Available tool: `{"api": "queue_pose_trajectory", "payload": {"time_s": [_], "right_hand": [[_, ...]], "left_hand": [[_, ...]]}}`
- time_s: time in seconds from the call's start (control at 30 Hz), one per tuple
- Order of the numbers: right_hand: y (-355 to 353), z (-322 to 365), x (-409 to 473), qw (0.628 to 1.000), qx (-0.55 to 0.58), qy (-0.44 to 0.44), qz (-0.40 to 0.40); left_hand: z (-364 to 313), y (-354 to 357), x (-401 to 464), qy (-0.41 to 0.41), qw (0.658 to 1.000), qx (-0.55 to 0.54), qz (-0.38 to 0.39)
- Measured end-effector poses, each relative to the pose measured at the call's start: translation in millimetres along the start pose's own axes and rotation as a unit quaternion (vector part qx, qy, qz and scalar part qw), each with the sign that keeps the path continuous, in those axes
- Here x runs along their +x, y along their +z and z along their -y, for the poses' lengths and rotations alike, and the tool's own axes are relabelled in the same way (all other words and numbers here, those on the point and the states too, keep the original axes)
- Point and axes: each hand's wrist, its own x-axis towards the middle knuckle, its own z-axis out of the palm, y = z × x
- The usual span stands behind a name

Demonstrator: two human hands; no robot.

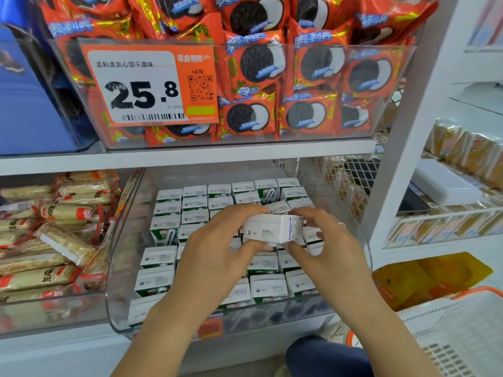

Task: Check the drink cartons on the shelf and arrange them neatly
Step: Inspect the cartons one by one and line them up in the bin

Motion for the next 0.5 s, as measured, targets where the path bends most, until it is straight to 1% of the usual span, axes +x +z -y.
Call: {"api": "queue_pose_trajectory", "payload": {"time_s": [0.13,0.2,0.3,0.43,0.5], "right_hand": [[-19,-18,9,0.993,-0.061,-0.006,-0.098],[-28,-26,19,0.991,-0.069,-0.003,-0.113],[-26,-32,28,0.994,-0.065,0.017,-0.087],[-18,-38,31,0.995,-0.064,0.061,-0.051],[-17,-41,33,0.995,-0.057,0.071,-0.034]], "left_hand": [[8,5,11,-0.03,0.998,-0.015,-0.054],[8,10,19,-0.049,0.996,-0.016,-0.077],[13,22,34,-0.066,0.996,-0.005,-0.065],[29,38,61,-0.085,0.995,0.047,-0.024],[38,45,74,-0.097,0.994,0.044,-0.018]]}}
